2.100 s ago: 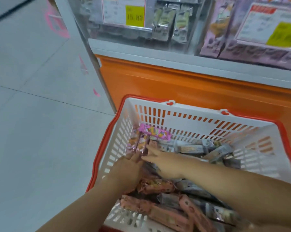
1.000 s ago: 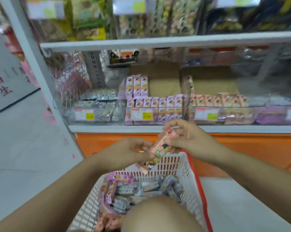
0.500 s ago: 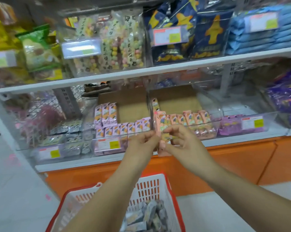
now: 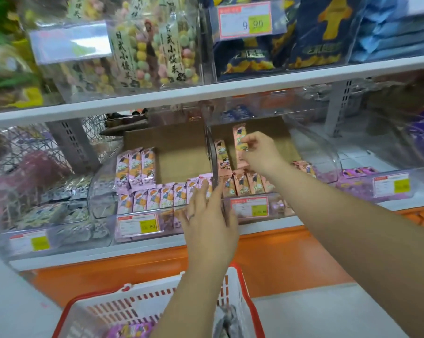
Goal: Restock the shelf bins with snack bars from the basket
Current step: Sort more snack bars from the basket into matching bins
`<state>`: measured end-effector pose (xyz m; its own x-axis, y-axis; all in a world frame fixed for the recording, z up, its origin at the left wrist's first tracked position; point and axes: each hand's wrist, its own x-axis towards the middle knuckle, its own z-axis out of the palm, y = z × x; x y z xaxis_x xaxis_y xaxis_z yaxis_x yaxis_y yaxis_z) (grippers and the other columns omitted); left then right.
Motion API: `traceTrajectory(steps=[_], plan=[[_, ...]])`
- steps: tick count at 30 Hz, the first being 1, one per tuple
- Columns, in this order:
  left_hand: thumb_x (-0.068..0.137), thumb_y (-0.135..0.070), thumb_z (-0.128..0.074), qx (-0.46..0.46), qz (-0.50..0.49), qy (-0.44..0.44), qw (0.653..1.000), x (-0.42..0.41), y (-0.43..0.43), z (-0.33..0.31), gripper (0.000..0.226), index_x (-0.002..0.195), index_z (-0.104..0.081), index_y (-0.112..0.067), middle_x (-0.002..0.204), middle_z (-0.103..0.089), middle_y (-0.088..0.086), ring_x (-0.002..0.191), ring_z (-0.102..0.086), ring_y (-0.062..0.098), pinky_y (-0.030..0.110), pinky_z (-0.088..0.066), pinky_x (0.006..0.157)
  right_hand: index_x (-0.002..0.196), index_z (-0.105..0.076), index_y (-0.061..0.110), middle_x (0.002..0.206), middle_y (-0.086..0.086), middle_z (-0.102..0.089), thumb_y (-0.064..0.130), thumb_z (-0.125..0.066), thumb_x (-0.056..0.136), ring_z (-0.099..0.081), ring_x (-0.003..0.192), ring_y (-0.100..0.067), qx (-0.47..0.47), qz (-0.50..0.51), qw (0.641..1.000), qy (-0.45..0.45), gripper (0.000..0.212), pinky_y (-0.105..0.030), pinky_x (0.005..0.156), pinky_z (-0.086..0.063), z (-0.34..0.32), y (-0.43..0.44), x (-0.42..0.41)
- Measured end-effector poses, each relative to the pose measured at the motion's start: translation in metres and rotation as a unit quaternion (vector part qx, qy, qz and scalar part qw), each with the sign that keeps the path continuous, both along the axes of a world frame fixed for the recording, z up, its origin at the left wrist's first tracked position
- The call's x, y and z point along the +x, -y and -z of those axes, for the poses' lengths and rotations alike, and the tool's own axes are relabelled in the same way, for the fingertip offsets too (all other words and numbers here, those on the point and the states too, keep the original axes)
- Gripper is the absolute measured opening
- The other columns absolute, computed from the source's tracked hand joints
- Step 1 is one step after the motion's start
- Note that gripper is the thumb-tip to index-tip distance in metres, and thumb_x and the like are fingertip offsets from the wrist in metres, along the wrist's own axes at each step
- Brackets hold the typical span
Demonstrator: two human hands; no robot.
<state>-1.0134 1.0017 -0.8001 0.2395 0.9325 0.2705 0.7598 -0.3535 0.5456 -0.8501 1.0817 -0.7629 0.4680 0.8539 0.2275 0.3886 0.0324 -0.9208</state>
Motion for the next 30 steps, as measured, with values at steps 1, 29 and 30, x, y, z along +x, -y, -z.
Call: traceTrajectory(steps=[1, 29, 30], plan=[[0.097, -0.034, -0.046, -0.008, 0.003, -0.018, 1.000, -0.001, -0.001, 0.003, 0.056, 0.147, -0.021, -0.040, 0.158, -0.010, -0.008, 0.147, -0.002, 0.015, 0.048, 0.000, 0.117, 0.102, -0.056, 0.019, 0.111, -0.005, -0.059, -0.003, -0.063, 0.086, -0.058, 0.082, -0.013, -0.013, -0.002, 1.000, 0.010, 0.028, -0.015, 0.059, -0.047, 0.002, -0.009, 0.001], [0.094, -0.028, -0.053, -0.028, 0.103, 0.039, 0.994, -0.030, -0.007, 0.002, 0.047, 0.140, -0.042, -0.030, 0.149, -0.036, -0.001, 0.140, -0.027, 0.018, 0.044, -0.023, 0.115, 0.120, -0.063, 0.019, 0.122, -0.001, -0.062, 0.023, -0.044, 0.091, -0.052, 0.114, -0.027, 0.038, -0.057, 0.917, 0.394, 0.036, -0.040, 0.097, -0.036, 0.032, 0.079, -0.047], [0.092, -0.025, -0.055, -0.044, 0.119, 0.079, 0.989, -0.038, -0.008, -0.003, 0.039, 0.131, -0.054, -0.024, 0.138, -0.049, 0.002, 0.130, -0.041, 0.019, 0.039, -0.033, 0.109, 0.113, -0.067, 0.018, 0.112, -0.001, -0.066, 0.023, -0.045, 0.086, -0.055, 0.107, -0.024, 0.065, -0.077, 0.918, 0.382, 0.035, -0.037, 0.091, -0.039, 0.035, 0.090, -0.057]])
